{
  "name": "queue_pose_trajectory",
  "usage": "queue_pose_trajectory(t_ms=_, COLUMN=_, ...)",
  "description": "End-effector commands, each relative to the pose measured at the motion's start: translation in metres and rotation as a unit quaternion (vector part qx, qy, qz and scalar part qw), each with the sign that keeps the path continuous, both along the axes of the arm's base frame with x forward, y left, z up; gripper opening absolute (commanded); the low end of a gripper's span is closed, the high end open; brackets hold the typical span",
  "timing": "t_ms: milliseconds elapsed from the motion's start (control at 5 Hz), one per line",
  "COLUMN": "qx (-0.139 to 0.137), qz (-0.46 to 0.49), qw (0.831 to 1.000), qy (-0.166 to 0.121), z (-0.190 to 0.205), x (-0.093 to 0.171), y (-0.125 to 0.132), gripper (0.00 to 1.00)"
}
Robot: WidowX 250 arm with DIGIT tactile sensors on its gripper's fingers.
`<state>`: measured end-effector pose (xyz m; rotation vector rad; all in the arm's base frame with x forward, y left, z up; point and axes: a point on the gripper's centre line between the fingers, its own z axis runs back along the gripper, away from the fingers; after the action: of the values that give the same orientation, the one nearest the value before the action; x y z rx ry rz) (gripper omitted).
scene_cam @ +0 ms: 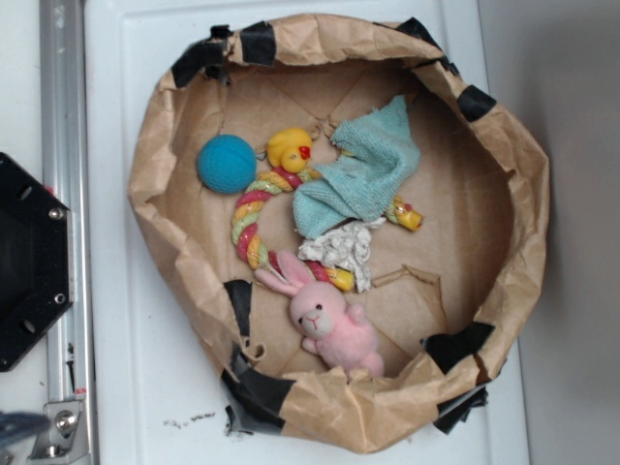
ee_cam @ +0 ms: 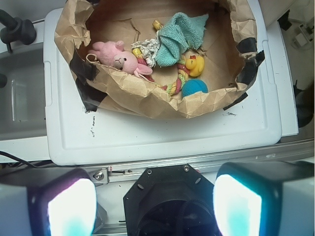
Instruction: Grab the pink bunny.
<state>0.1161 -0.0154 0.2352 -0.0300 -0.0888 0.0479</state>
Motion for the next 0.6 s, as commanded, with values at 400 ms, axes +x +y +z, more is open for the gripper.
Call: queue_pose_trajectory(t_ms=400, qx=-0.072, qz=-0.092, qw=0.993, qy=-0.025, z=-0.053, x=0.103, y=0.007, gripper=1.00)
